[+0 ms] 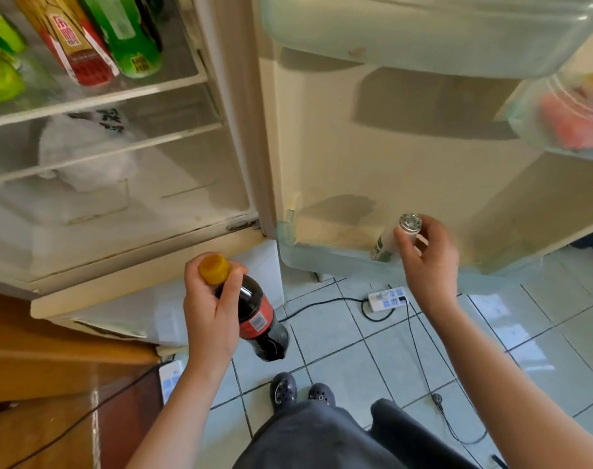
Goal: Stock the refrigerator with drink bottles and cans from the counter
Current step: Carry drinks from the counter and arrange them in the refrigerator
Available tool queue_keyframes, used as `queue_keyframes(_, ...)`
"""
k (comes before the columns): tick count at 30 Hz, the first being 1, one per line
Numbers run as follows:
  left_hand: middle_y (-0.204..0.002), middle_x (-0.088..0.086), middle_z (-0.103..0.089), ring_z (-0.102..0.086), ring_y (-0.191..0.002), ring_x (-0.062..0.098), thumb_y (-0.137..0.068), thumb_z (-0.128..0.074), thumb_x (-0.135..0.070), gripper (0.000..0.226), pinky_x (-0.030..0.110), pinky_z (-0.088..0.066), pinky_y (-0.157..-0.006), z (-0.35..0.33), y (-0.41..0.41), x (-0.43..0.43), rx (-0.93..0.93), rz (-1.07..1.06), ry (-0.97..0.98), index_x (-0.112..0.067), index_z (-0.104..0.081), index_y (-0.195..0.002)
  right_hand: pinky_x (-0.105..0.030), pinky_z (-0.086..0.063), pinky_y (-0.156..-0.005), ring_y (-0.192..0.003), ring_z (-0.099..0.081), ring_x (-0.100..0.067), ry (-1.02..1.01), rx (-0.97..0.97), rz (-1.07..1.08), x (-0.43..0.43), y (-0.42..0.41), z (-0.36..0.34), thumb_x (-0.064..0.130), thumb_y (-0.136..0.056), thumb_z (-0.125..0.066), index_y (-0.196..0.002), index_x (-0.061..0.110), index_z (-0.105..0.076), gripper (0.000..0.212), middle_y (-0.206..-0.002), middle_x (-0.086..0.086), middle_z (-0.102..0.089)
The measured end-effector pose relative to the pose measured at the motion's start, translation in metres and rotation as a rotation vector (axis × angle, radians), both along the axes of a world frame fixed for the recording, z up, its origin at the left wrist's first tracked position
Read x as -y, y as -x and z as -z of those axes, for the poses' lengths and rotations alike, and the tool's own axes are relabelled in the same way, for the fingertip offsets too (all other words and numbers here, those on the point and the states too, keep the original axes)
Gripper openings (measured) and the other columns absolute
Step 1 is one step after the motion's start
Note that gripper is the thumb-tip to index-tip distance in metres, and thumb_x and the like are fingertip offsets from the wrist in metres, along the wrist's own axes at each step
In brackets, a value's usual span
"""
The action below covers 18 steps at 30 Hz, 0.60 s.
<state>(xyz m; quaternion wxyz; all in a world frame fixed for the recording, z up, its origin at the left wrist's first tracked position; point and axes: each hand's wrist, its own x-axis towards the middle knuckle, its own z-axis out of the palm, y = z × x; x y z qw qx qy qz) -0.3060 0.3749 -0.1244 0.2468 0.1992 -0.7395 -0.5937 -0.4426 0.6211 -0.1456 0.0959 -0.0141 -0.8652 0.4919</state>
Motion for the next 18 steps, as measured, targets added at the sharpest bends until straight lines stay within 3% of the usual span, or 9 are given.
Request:
queue_keyframes(8,-0.088,-0.007,-0.068,-0.064,-0.087,0.016,-0.078,-0.055,-0.049,0.023,0.039,-0.050,-0.085,-0.005,-0.011,-0.002,0.014,-0.035,-0.001,-0.041,-0.047,-0.097,-0.036,-0.049,-0.089,-0.108,-0.055,-0.016,-0.073,0.089,-0.088,-0.006,0.005,-0.005,0.033,-0.091,-0.054,-0.120,0.014,-0.054,0.034,-0.117,0.000,-0.058)
queue_keyframes(11,-0.088,-0.008,-0.068,-0.064,-0.088,0.016,-0.077,-0.055,-0.049,0.022,0.041,-0.050,-0.086,-0.005,-0.017,-0.004,0.028,-0.049,-0.001,-0.043,-0.048,-0.097,-0.036,-0.045,-0.092,-0.118,-0.051,-0.020,-0.133,0.112,-0.070,-0.002,0.002,-0.010,0.034,-0.089,-0.057,-0.130,0.013,-0.048,0.046,-0.128,-0.002,-0.053)
queue_keyframes(14,-0.089,-0.012,-0.069,-0.064,-0.087,0.013,-0.078,-0.054,-0.049,0.020,0.041,-0.050,-0.085,-0.006,-0.024,-0.007,0.047,-0.061,0.004,-0.046,-0.047,-0.096,-0.028,-0.035,-0.100,-0.127,-0.042,-0.022,-0.174,-0.031,0.002,0.008,-0.009,-0.021,0.025,-0.088,-0.061,-0.136,0.007,-0.041,0.055,-0.139,-0.009,-0.043)
queue_keyframes(16,-0.089,-0.012,-0.069,-0.064,-0.088,0.013,-0.078,-0.054,-0.049,0.023,0.041,-0.050,-0.086,-0.006,-0.029,-0.008,0.045,-0.078,-0.005,-0.041,-0.047,-0.099,-0.014,-0.029,-0.099,-0.125,-0.042,-0.021,-0.130,-0.198,-0.006,0.018,-0.021,-0.028,0.014,-0.087,-0.061,-0.129,0.005,-0.048,0.045,-0.134,-0.011,-0.046)
queue_keyframes(18,-0.089,-0.011,-0.069,-0.064,-0.089,0.014,-0.078,-0.054,-0.049,0.026,0.040,-0.050,-0.086,-0.005,-0.037,-0.010,0.045,-0.095,-0.011,-0.036,-0.046,-0.100,-0.015,-0.033,-0.097,-0.119,-0.046,-0.018,-0.054,-0.306,-0.065,0.031,-0.036,-0.031,0.008,-0.085,-0.057,-0.118,0.006,-0.054,0.034,-0.126,-0.007,-0.051)
